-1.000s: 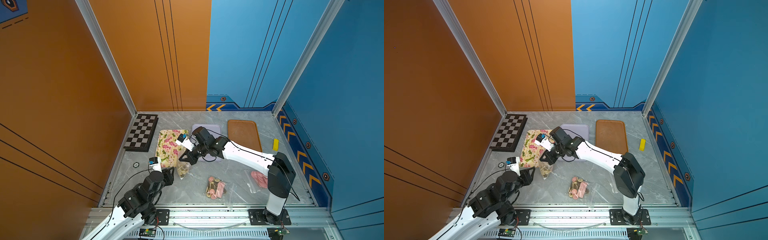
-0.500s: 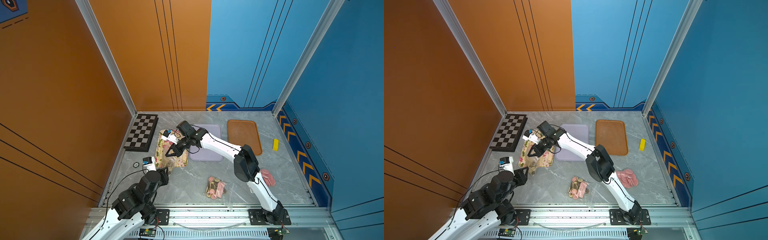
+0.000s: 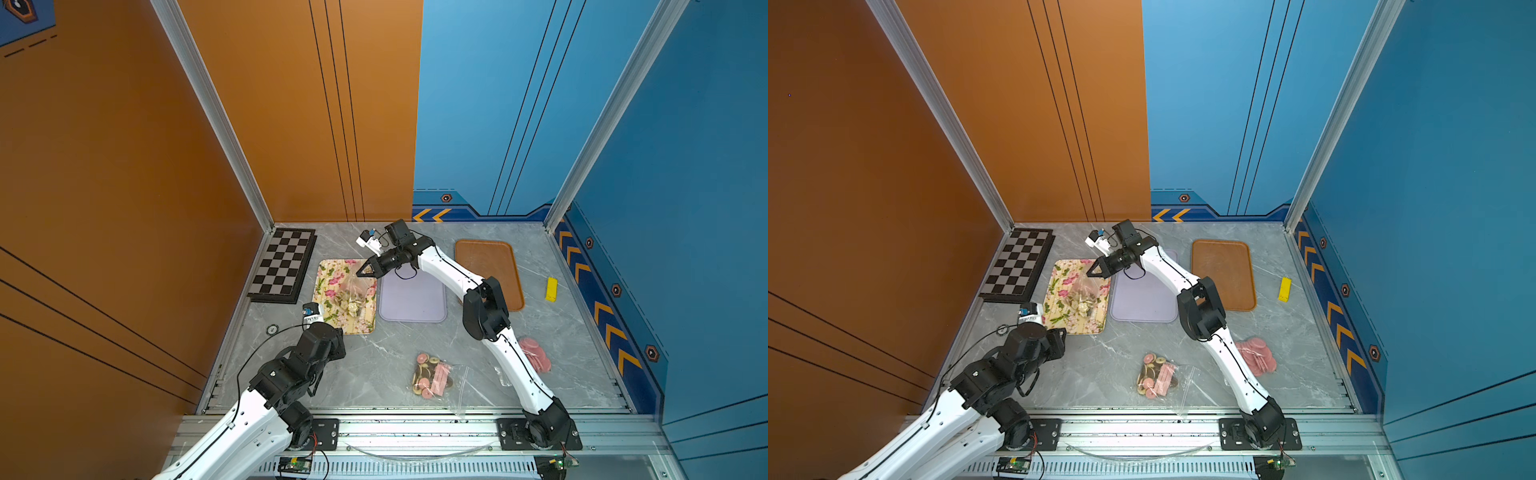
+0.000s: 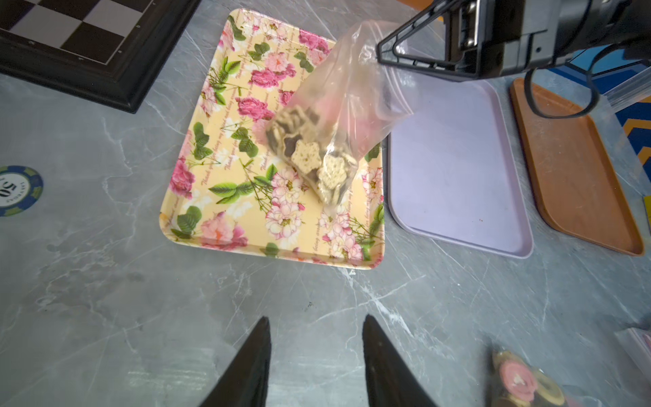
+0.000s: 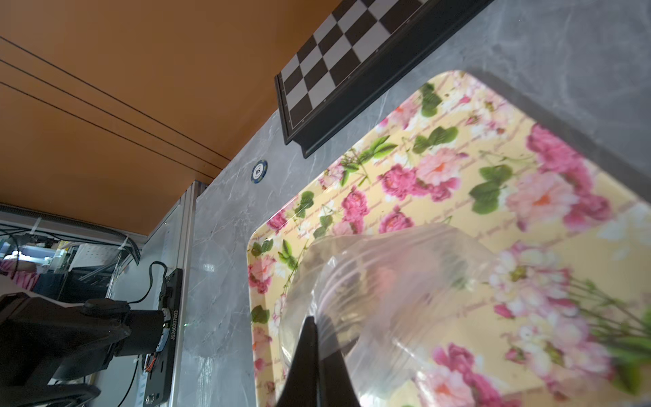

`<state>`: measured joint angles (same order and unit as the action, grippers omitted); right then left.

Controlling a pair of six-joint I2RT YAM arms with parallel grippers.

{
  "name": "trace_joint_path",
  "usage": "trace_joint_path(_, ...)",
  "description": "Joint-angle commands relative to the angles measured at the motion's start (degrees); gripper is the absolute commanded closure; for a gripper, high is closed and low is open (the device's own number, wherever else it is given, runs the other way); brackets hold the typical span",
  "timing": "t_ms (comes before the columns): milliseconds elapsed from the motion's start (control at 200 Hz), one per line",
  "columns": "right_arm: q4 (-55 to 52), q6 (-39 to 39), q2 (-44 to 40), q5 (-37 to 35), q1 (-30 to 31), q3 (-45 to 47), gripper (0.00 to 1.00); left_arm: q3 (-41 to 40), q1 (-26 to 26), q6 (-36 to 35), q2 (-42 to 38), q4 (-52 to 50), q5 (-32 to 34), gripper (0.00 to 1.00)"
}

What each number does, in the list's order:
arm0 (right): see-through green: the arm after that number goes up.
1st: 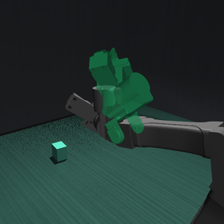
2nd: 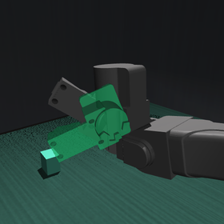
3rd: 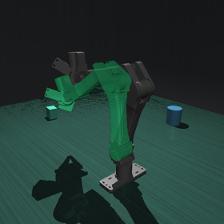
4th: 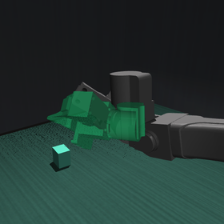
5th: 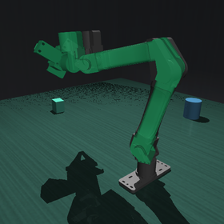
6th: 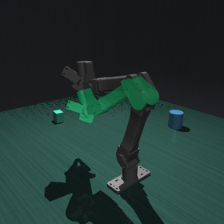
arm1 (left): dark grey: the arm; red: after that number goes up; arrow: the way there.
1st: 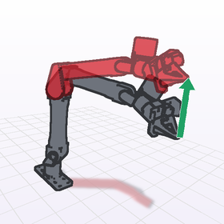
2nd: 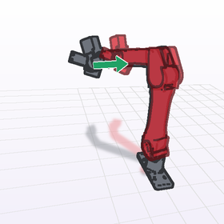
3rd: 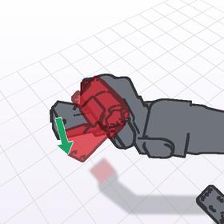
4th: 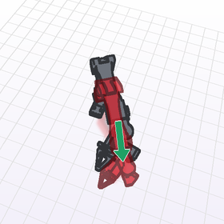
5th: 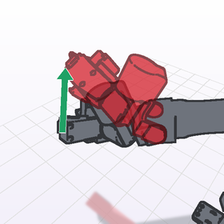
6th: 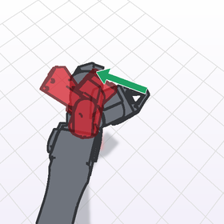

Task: Pour cookies out of the ziploc bag
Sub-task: Place the ziploc bag on the tray.

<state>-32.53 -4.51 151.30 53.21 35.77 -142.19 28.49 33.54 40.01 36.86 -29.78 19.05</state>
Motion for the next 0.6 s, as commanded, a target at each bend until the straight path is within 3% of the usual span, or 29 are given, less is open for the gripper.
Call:
trace_joint_path(0, -0.89, -1.47, 3.97, 1.49, 0.49, -4.28, 1.00, -0.98, -3.47, -2.70, 4.15, 6.73, -5.20, 0.59)
trace_joint_path(35, -0.57, -1.86, 4.73, 1.01, 0.30, -4.78, 0.96, -0.98, -5.24, -2.92, 5.71, 8.15, -6.68, 0.60)
trace_joint_path(85, -0.12, -1.99, 5.19, 0.07, 0.12, -4.81, 0.75, -0.82, -8.20, -3.22, 8.39, 10.08, -9.90, 0.61)
trace_joint_path(165, -0.16, -1.99, 5.12, -1.34, -0.31, -4.47, 0.66, 0.09, -12.63, -3.70, 13.04, 13.29, -15.64, 0.61)
trace_joint_path(255, -0.16, -1.30, 2.24, -4.55, -0.64, -1.32, 0.46, 1.57, -16.70, -4.39, 17.80, 16.40, -21.37, 0.61)
trace_joint_path(466, 0.17, 9.66, -14.12, -21.99, 3.12, 17.38, 0.37, 5.27, -27.66, -5.84, 26.97, 22.09, -31.86, 0.61)
trace_joint_path(596, 1.94, 10.56, -19.61, -32.22, 6.37, 24.45, 0.35, 7.89, -32.27, -5.37, 31.63, 24.08, -32.77, 0.61)
